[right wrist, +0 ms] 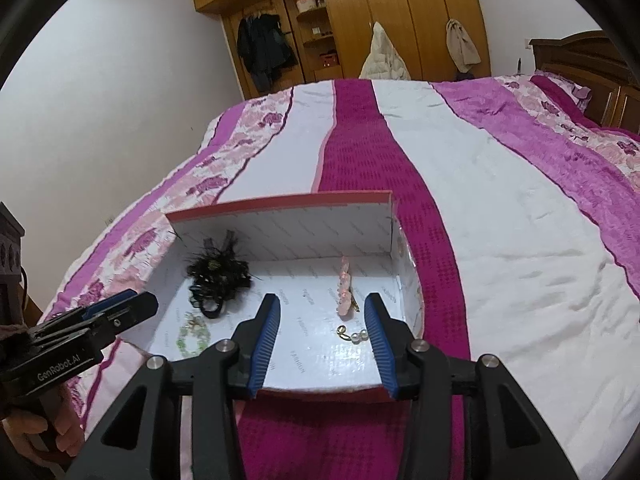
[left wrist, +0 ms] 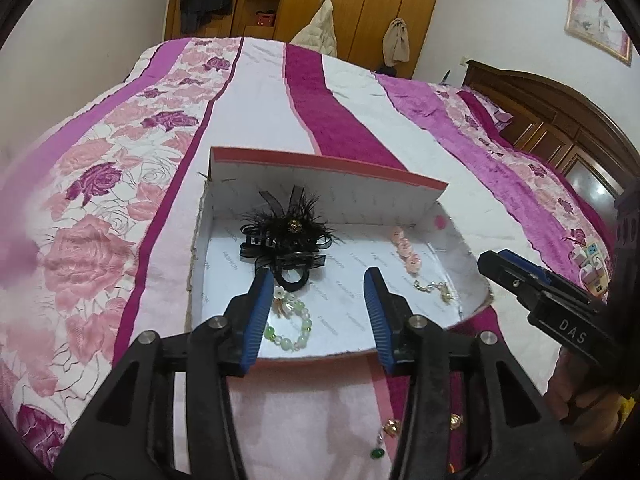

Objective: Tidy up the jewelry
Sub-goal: 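Withdraw both tools from the box back over the remaining jewelry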

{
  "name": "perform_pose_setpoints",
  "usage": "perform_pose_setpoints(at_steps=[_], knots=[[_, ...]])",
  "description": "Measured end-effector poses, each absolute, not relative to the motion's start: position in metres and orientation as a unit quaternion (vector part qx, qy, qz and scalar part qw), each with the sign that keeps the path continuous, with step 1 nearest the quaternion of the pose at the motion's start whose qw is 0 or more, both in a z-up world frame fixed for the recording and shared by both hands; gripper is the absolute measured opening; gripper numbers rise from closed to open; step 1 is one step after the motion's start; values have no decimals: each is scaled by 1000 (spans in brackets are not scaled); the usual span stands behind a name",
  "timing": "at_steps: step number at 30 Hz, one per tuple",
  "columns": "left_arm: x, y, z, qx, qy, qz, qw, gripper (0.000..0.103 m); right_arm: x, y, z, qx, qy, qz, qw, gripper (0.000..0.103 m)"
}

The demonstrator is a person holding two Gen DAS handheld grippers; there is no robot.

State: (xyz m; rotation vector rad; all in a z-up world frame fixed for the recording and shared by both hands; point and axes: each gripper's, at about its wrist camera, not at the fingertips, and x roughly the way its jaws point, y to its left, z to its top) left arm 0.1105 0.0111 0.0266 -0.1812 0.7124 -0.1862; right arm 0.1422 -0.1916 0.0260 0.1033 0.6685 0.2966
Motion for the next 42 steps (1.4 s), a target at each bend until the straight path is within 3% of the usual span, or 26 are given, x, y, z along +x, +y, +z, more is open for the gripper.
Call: perform_pose_setpoints(at_steps=[17,42], knots=[[66,9,49,-75,347,-104,929,41,85,-216,55,79,305,136,939,48],[34,-31,-2,-25,416,-138,899,41,35,-248,16,67,347,113,928,48]])
